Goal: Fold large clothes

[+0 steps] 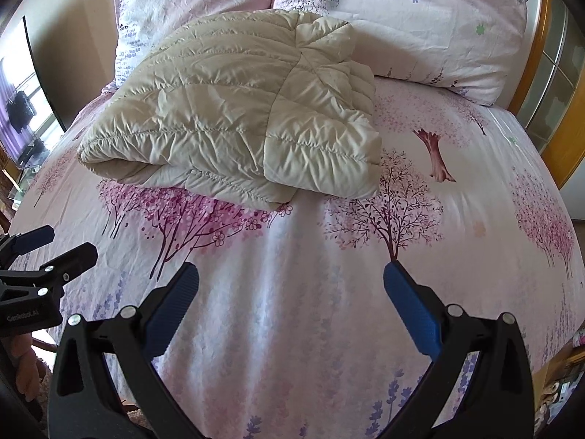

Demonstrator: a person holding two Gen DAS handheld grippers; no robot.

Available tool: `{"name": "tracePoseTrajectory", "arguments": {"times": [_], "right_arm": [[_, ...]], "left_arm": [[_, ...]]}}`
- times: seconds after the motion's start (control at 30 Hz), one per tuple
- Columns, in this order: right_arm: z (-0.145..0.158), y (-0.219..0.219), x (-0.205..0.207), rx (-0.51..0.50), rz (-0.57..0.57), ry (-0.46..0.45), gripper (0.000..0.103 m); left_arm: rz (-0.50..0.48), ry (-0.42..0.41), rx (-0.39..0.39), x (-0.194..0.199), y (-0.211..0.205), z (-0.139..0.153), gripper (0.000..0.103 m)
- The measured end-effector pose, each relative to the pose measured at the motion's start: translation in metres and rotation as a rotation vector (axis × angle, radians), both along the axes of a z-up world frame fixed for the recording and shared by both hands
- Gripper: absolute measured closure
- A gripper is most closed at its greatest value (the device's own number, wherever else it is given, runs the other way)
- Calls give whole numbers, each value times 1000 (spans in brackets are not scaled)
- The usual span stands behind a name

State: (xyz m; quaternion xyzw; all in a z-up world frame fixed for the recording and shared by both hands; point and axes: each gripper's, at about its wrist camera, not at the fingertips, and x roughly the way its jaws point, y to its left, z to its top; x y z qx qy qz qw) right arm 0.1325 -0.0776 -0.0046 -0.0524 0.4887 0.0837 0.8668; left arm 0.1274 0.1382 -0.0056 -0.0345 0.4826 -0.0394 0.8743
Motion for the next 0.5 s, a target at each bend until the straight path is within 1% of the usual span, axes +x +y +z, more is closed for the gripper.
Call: {"name": "tracePoseTrajectory", "arguments": {"times": [0.5], "right_arm": [[-5,1,2,3,-12,15,2]], "left_arm": [[0,0,3,0,-3,-1,1]]}}
